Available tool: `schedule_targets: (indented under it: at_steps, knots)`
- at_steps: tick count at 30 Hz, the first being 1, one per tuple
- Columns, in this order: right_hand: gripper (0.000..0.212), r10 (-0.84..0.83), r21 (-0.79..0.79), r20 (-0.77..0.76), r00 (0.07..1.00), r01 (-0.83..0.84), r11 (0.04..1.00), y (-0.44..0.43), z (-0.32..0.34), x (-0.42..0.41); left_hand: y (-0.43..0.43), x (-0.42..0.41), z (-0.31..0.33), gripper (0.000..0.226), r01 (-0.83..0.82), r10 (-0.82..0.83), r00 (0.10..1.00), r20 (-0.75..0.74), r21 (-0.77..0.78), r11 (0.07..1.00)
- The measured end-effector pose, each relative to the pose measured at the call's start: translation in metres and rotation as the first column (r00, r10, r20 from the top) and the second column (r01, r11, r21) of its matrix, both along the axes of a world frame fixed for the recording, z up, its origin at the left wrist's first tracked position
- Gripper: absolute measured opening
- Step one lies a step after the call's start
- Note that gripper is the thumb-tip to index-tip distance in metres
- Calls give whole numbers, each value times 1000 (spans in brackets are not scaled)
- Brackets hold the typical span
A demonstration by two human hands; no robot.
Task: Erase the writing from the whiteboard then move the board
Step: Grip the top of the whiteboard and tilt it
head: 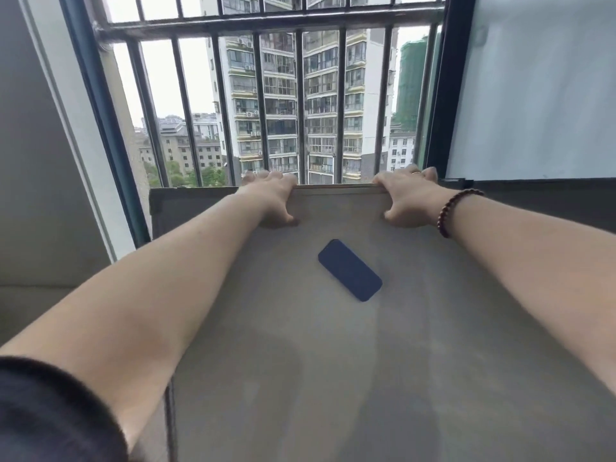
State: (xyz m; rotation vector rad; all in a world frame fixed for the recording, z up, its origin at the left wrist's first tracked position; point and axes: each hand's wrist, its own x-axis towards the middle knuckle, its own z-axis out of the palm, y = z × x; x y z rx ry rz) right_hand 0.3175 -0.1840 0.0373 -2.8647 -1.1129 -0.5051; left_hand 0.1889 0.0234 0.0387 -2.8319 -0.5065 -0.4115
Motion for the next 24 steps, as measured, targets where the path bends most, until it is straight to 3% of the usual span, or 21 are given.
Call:
schedule_targets:
  at_steps: [4,12,20,24]
  knots:
    - [68,-44,34,8,999,44,998,-1,-2,14,-1,27,-10,78,-5,5,999,43,8,1000]
    - [59,-72,62,-2,997,72,995,-6,-2,35,-5,50,-13,76,10,-11,997,72,7,1000]
    - [57,-70,43,-33,997,71,997,-5,-5,29,-3,42,-15,84,6,2,996,90,-81,997]
    - [70,-54,132,-45,998,60,989,-15,-8,16,-7,32,-16,93,26,-5,994,107,-195,980]
